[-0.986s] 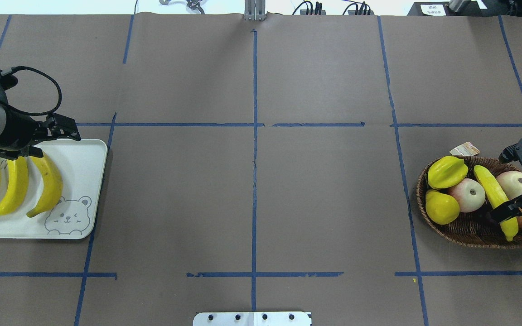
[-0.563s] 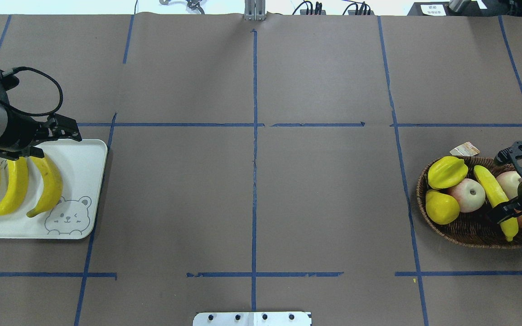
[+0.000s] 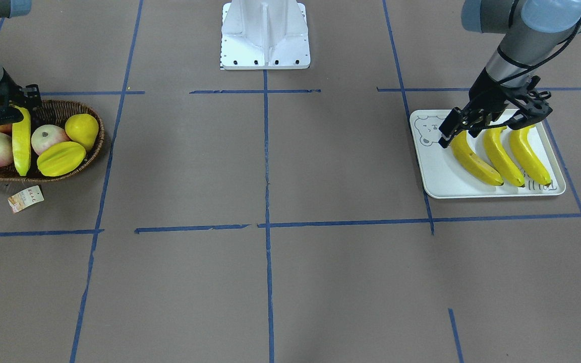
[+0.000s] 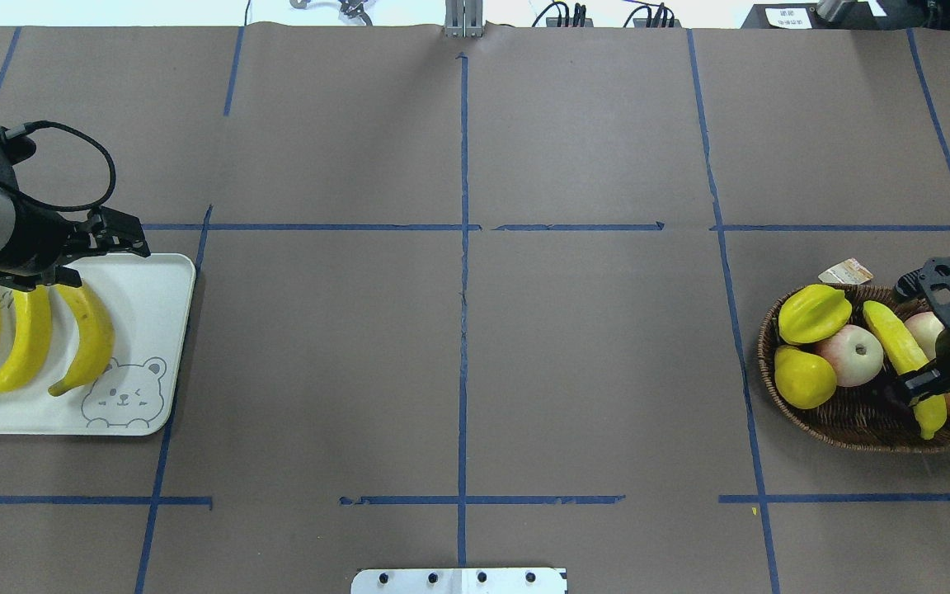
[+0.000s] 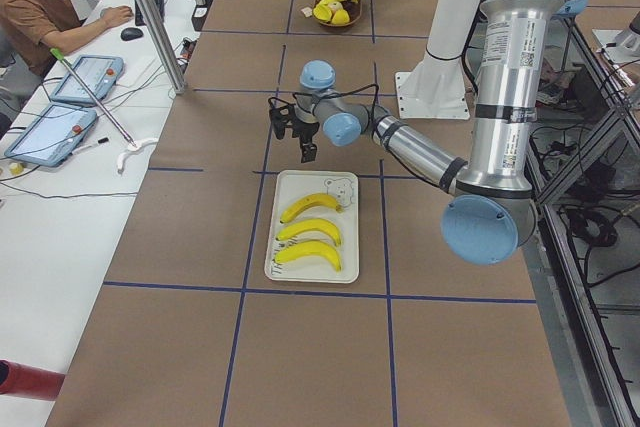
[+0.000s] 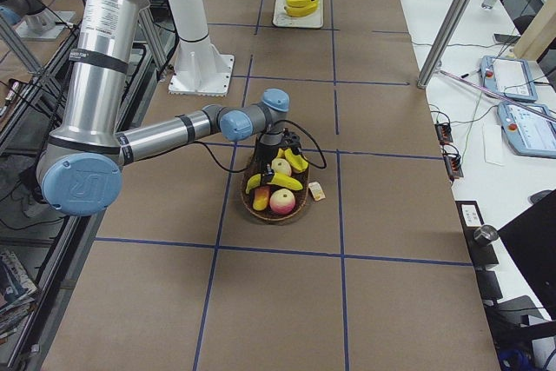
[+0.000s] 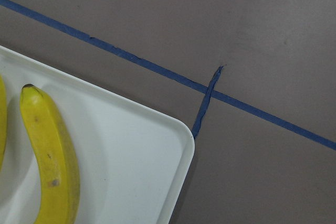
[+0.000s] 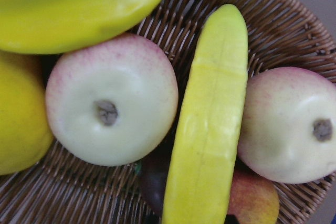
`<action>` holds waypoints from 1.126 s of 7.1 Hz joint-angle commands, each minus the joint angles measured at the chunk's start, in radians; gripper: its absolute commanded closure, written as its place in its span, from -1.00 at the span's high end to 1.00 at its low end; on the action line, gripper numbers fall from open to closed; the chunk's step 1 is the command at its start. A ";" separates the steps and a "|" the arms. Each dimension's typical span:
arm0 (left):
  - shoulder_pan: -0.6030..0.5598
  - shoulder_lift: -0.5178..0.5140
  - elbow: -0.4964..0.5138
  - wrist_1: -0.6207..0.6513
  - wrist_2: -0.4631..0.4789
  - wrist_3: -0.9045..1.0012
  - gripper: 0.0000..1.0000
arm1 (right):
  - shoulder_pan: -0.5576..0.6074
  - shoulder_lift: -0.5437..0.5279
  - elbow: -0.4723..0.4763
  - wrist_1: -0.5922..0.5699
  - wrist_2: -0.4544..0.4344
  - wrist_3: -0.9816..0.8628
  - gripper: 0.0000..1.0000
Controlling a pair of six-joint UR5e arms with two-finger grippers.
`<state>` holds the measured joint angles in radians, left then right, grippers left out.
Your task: Transfer all bananas from basket to plate
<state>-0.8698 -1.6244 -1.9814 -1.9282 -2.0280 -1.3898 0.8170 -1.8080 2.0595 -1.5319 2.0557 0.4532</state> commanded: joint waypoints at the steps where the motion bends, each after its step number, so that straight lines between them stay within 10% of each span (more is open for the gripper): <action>1: 0.000 0.000 0.003 0.000 0.000 0.000 1.00 | 0.091 -0.016 0.066 -0.007 0.027 -0.004 -1.00; 4: 0.002 -0.009 -0.002 -0.002 -0.005 -0.002 1.00 | 0.286 -0.018 0.184 -0.001 0.116 -0.030 -1.00; 8: 0.020 -0.153 -0.007 -0.017 -0.015 -0.151 1.00 | 0.172 0.469 0.119 0.012 0.307 0.453 -1.00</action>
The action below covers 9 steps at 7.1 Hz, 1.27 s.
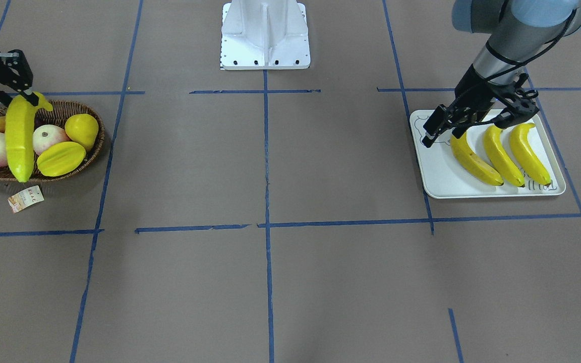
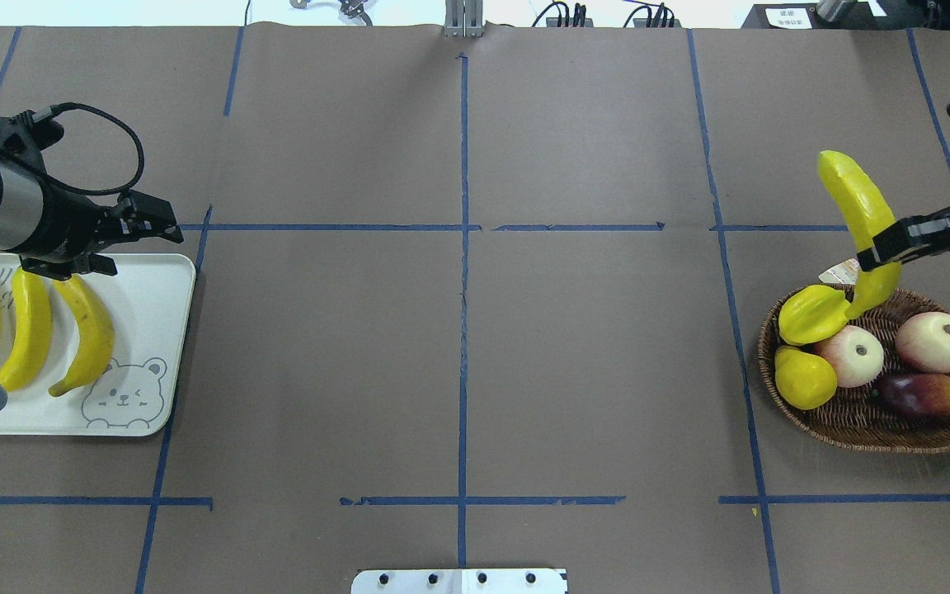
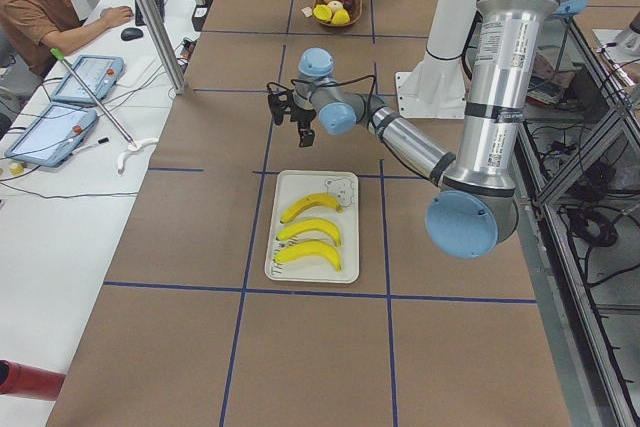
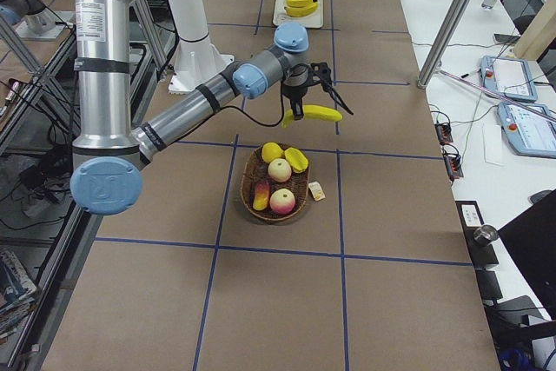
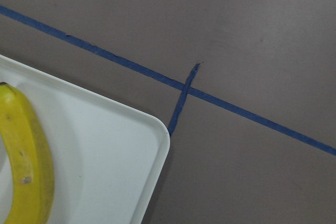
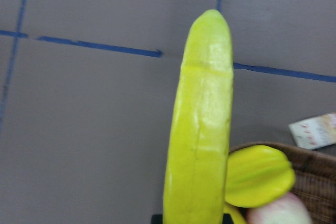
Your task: Transfer all bananas from basket to plate
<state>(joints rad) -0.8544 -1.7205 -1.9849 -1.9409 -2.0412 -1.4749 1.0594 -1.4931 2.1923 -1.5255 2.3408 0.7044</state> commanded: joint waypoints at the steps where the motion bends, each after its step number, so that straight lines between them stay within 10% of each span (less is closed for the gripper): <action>1: 0.005 -0.098 -0.003 -0.054 -0.002 -0.141 1.00 | -0.196 0.265 -0.022 0.005 -0.033 0.333 -1.00; 4: 0.109 -0.126 0.079 -0.569 0.009 -0.460 1.00 | -0.531 0.470 -0.022 0.008 -0.372 0.596 -1.00; 9: 0.227 -0.267 0.121 -0.642 0.038 -0.525 1.00 | -0.719 0.482 -0.052 0.168 -0.518 0.610 -0.99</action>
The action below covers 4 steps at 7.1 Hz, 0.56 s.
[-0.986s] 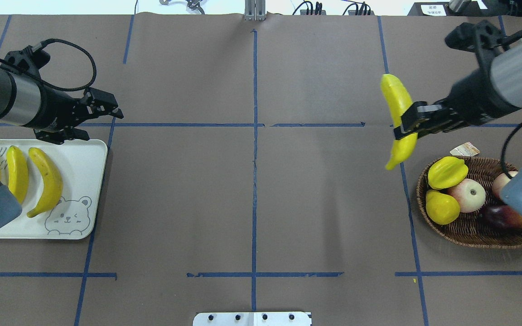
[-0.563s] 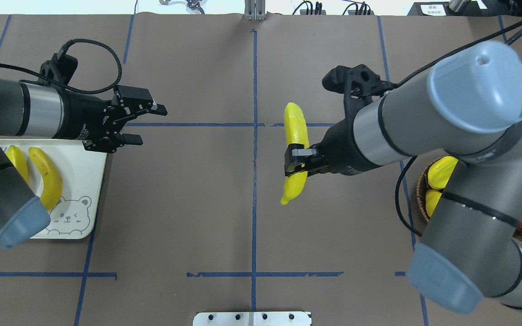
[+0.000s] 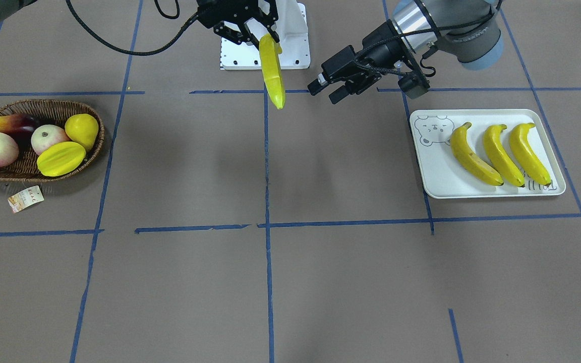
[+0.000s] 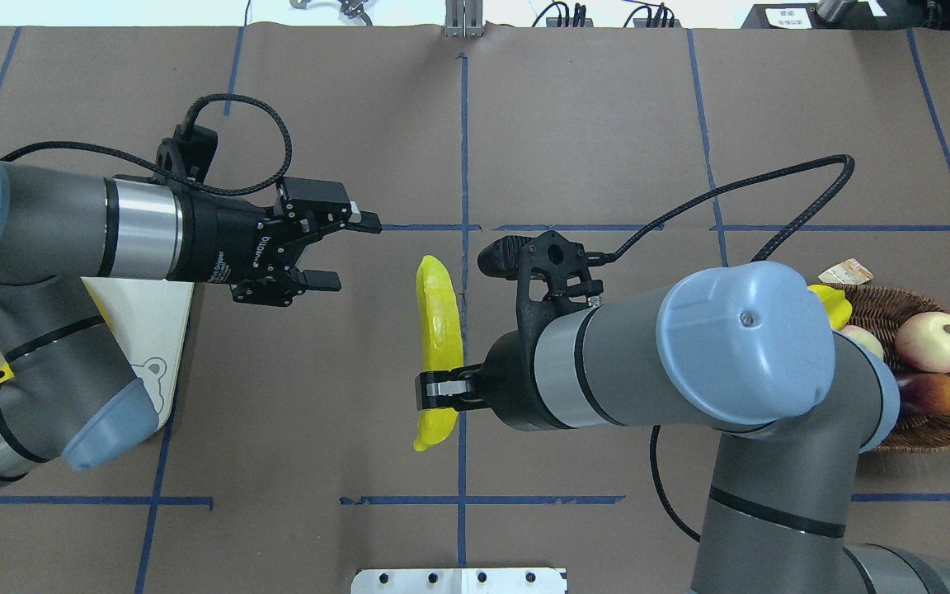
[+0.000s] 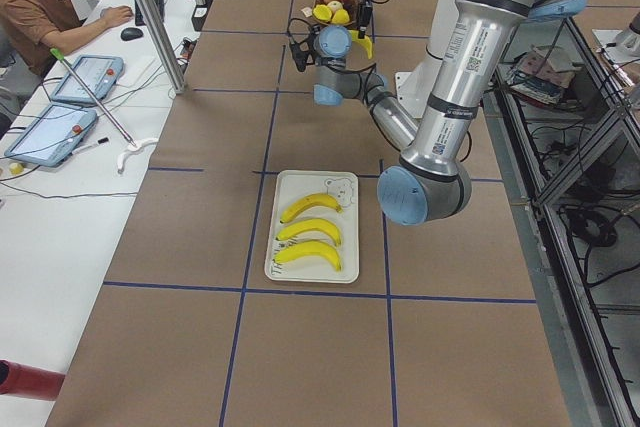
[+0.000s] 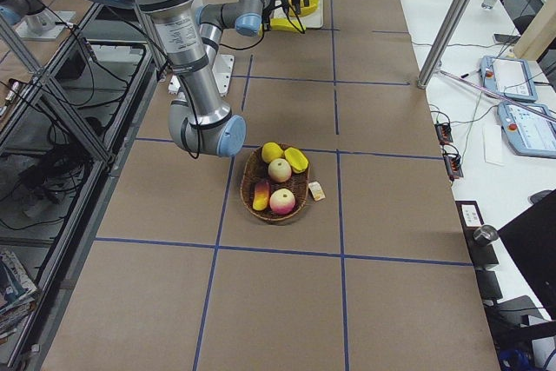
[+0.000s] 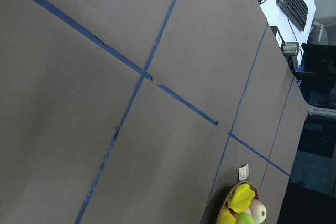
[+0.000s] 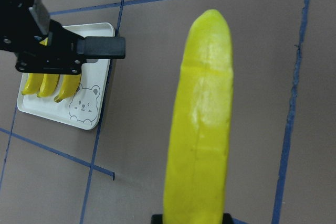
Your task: Transfer all bananas from basket to plate
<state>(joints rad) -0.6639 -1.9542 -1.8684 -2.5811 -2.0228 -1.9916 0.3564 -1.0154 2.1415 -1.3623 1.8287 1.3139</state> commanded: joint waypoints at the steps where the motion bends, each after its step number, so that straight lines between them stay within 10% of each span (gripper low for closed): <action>1: 0.094 -0.055 0.021 -0.002 0.070 -0.007 1.00 | -0.017 0.004 0.000 0.005 -0.006 0.001 -0.99; 4: 0.133 -0.072 0.037 -0.002 0.081 -0.010 0.92 | -0.017 0.004 0.003 0.005 -0.006 0.001 -0.98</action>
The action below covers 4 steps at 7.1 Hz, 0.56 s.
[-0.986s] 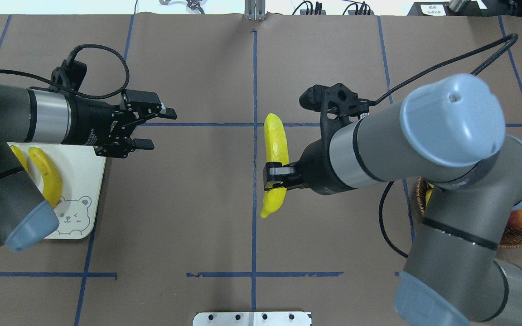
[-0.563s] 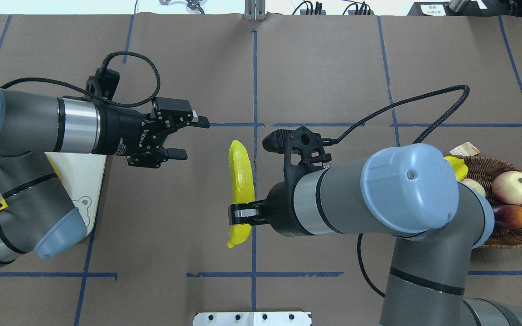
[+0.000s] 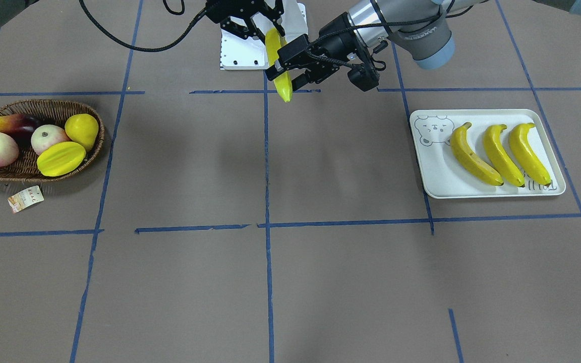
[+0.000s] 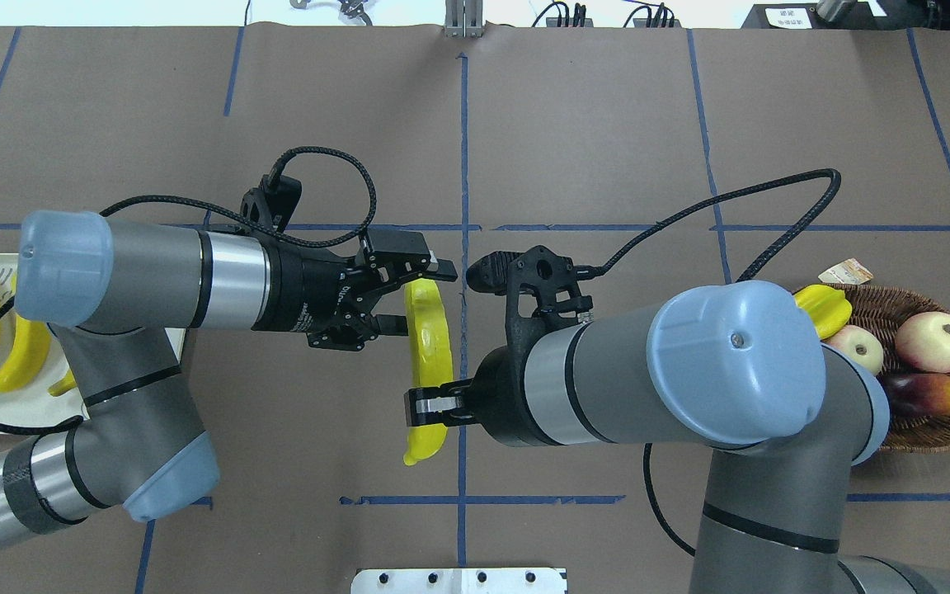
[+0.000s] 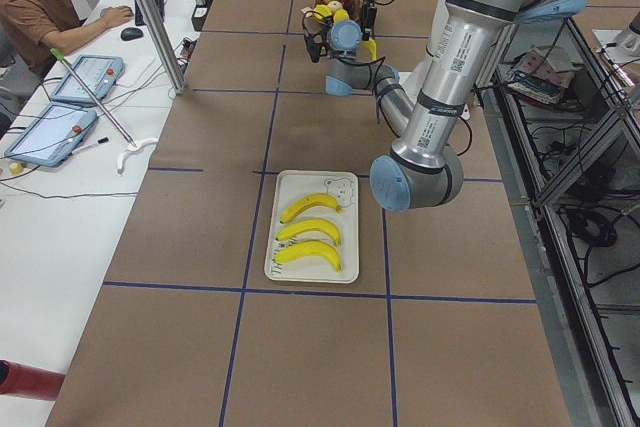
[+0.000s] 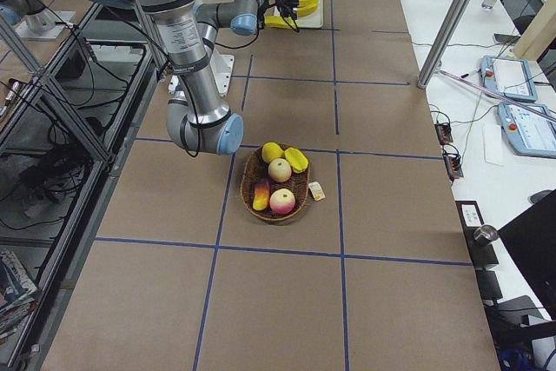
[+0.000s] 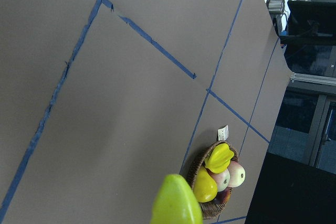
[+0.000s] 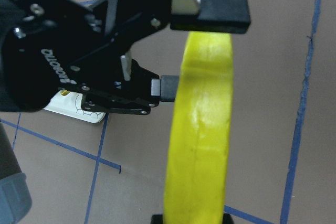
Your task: Transfer all bananas from basket to plate
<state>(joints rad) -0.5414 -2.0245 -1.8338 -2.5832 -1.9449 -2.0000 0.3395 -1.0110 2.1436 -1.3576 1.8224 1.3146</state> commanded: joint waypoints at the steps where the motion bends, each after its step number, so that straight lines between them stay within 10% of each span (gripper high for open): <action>1: 0.011 0.000 0.001 0.000 0.001 0.000 0.55 | 0.000 0.000 0.002 0.002 0.000 0.000 -0.98; 2: 0.012 0.004 -0.007 -0.002 -0.002 0.009 -0.58 | 0.000 0.000 0.002 0.002 0.000 0.000 -0.98; 3: 0.012 0.006 -0.013 -0.002 -0.005 0.010 -1.00 | 0.000 0.000 0.002 0.002 0.000 0.000 -0.99; 4: 0.012 0.001 -0.012 0.000 -0.005 0.010 -1.00 | 0.000 0.000 0.004 0.002 0.000 0.002 -0.97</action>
<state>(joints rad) -0.5297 -2.0212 -1.8438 -2.5842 -1.9484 -1.9911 0.3390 -1.0109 2.1466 -1.3561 1.8224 1.3151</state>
